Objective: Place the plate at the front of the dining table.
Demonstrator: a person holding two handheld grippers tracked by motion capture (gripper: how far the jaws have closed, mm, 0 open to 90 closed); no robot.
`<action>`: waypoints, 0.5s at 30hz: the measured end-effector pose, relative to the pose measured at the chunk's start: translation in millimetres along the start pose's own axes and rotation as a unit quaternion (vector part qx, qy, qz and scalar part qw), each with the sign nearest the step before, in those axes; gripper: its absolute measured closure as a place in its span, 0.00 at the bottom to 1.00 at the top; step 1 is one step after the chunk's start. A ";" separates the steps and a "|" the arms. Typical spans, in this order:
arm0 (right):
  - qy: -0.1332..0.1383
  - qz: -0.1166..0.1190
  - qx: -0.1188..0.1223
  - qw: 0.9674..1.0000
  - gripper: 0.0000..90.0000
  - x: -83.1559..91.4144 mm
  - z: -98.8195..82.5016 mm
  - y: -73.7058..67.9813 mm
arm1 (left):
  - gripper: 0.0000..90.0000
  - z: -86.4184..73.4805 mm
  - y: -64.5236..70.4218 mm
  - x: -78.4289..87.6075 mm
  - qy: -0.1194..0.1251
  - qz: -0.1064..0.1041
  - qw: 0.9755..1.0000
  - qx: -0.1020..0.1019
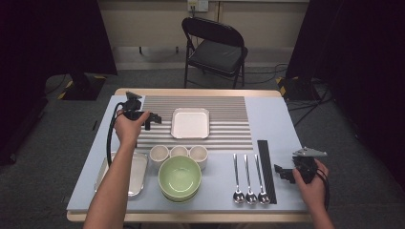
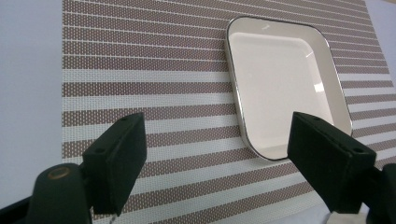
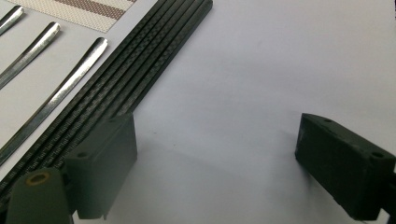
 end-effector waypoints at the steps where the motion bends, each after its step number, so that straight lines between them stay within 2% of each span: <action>1: 0.000 0.000 0.000 1.000 0.13 0.0 0.0 0.0 | 0.22 -0.2 0.5 0.4 0.001 -0.001 1.000 -0.001; 9: 0.000 0.000 0.000 1.000 0.13 0.0 0.0 0.0 | 0.22 -3.0 3.1 4.6 0.000 -0.002 1.000 -0.005; 11: 0.000 0.000 0.000 1.000 0.13 0.0 0.0 -0.1 | 0.22 -4.4 3.0 5.0 0.002 -0.010 1.000 -0.003; 15: 0.000 0.000 0.000 1.000 0.13 0.0 0.0 0.0 | 0.22 -7.2 0.7 6.5 0.004 -0.002 1.000 -0.003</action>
Point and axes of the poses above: each handheld gripper's, and its own axes: x roughly backward along the jaws, z roughly out of its top, y roughly to its right, the point moved 3 cm from there along -x, roughly forward along the jaws, and after that the axes turned 6 degrees about -y, right-handed, at the moved point
